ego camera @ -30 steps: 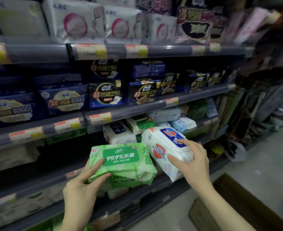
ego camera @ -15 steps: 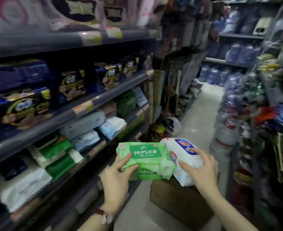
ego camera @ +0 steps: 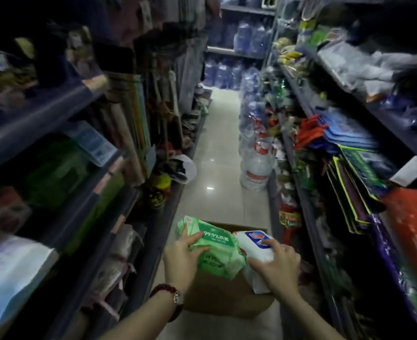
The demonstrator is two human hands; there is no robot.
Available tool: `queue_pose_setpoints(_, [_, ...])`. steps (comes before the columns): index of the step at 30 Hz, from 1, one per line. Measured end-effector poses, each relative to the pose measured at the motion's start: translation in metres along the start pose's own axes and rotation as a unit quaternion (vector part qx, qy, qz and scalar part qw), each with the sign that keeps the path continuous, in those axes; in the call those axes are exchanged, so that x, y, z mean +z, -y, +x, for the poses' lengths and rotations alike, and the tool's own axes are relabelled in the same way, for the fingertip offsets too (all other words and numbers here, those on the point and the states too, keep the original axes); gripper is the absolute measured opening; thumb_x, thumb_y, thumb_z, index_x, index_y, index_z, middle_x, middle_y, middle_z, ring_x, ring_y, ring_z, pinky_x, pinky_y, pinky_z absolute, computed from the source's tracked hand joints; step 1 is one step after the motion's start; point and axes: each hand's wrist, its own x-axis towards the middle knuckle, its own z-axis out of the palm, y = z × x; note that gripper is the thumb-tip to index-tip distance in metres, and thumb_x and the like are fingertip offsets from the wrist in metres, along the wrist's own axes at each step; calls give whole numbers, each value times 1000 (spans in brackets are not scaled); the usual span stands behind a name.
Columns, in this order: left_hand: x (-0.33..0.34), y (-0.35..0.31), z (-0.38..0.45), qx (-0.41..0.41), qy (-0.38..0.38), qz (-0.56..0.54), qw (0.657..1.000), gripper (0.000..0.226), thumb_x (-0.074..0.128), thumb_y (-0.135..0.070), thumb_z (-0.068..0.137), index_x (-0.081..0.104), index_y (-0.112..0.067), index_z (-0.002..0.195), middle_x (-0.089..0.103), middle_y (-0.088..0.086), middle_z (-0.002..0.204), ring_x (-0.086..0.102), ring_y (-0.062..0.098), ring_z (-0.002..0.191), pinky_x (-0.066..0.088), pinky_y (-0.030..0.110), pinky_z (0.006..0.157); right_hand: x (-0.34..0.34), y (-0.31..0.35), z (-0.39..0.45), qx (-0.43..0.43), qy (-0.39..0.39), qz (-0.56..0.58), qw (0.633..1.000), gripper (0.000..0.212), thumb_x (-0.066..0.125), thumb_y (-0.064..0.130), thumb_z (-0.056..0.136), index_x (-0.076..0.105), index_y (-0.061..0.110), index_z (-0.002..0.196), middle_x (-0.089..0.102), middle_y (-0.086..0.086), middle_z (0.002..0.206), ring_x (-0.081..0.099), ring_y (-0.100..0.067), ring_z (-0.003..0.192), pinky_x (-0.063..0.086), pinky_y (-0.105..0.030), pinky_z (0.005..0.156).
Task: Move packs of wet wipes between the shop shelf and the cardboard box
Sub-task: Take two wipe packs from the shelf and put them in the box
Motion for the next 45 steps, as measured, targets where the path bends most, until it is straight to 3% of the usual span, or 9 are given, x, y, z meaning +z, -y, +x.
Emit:
queue_pose_setpoints(2, [20, 17, 27, -15, 16, 12, 1000, 42, 80, -20, 72, 70, -25, 113, 45, 1, 145, 58, 7, 113, 35, 1, 83, 20, -14, 20, 20, 10, -18, 1000, 56, 80, 44, 65, 61, 31, 116, 52, -2, 113, 38, -22, 108, 29, -30, 90])
queue_pose_setpoints(7, [79, 85, 93, -17, 27, 37, 999, 40, 80, -19, 72, 71, -24, 111, 47, 6, 143, 58, 10, 114, 33, -1, 85, 98, -65, 77, 45, 17, -55, 997, 60, 75, 48, 67, 58, 33, 123, 50, -5, 122, 38, -24, 113, 41, -37, 93])
queue_pose_setpoints(15, [187, 239, 183, -35, 45, 63, 996, 42, 81, -16, 71, 72, -22, 111, 43, 7, 145, 56, 18, 122, 45, 24, 102, 252, -176, 147, 92, 66, -98, 989, 64, 69, 54, 72, 51, 36, 130, 47, -3, 131, 38, -27, 122, 38, -40, 99])
queue_pose_setpoints(21, [257, 333, 233, -67, 49, 134, 988, 36, 73, -21, 81, 68, -20, 117, 42, 10, 147, 52, 23, 126, 40, 28, 106, 341, -251, 194, 130, 142, -134, 972, 62, 68, 55, 72, 51, 35, 128, 51, -6, 130, 40, -29, 123, 38, -43, 98])
queue_pose_setpoints(27, [317, 387, 283, -149, 23, 145, 978, 31, 59, -24, 92, 65, -18, 122, 61, 13, 125, 57, 27, 114, 47, 31, 92, 420, -280, 243, 170, 209, -152, 951, 51, 66, 56, 75, 56, 33, 119, 47, -11, 132, 37, -34, 128, 34, -50, 103])
queue_pose_setpoints(31, [334, 426, 283, -221, -48, 80, 971, 34, 54, -19, 95, 59, -11, 128, 55, 19, 133, 55, 33, 116, 44, 34, 92, 464, -301, 248, 228, 172, -94, 954, 52, 68, 51, 75, 50, 35, 122, 48, -9, 133, 40, -32, 125, 39, -48, 100])
queue_pose_setpoints(35, [336, 458, 286, -281, -110, 70, 951, 34, 58, -23, 92, 62, -16, 126, 57, 21, 130, 56, 38, 115, 46, 40, 93, 500, -312, 234, 209, 138, -90, 964, 61, 66, 52, 78, 44, 34, 132, 42, -13, 138, 38, -35, 126, 39, -45, 98])
queue_pose_setpoints(39, [342, 481, 266, -231, -90, 91, 965, 35, 56, -25, 94, 60, -19, 128, 37, 12, 151, 50, 34, 126, 42, 36, 101, 523, -313, 211, 177, 118, -108, 971, 65, 63, 55, 80, 42, 31, 136, 39, -13, 139, 35, -33, 126, 40, -41, 97])
queue_pose_setpoints(45, [348, 512, 252, -259, -90, 86, 958, 33, 53, -21, 95, 60, -17, 128, 27, 6, 156, 42, 31, 133, 38, 31, 104, 558, -320, 199, 207, 118, -122, 964, 65, 61, 53, 83, 43, 24, 138, 35, -17, 140, 32, -35, 128, 35, -43, 102])
